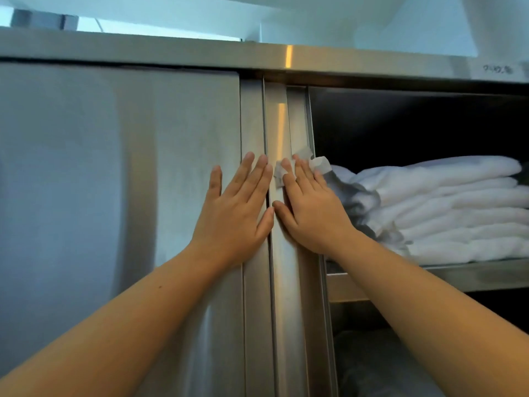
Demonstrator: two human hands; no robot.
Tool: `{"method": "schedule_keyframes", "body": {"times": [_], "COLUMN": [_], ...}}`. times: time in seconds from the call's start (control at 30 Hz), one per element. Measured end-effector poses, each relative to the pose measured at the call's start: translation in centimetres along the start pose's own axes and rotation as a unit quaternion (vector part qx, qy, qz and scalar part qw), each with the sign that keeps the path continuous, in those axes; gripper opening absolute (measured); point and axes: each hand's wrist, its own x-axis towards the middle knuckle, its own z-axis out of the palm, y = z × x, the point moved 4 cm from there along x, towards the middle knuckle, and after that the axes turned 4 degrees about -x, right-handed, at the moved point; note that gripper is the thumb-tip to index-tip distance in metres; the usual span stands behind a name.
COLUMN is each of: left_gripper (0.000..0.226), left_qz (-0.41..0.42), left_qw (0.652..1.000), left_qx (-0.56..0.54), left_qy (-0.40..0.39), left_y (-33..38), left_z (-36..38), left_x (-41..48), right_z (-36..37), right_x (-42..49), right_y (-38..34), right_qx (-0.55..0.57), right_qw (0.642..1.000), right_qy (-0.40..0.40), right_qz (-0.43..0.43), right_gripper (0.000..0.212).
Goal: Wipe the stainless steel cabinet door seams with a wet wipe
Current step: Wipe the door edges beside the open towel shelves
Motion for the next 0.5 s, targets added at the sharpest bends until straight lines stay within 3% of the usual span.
{"method": "schedule_keyframes", "body": {"times": [0.5], "left_gripper": [0.059], "left_qz": [0.029], "left_qw": [0.998], "left_qx": [0.019], "left_qy": [0.056], "left_y": [0.3], "left_z": [-0.3], "left_x": [-0.1], "right_z": [-2.3], "right_x": [9.0], "right_y": [2.2], "right_qx": [-0.015], "right_qw": [0.998], "right_qy": [0.048], "right_qz": [0.029], "right_gripper": [0.063]}}
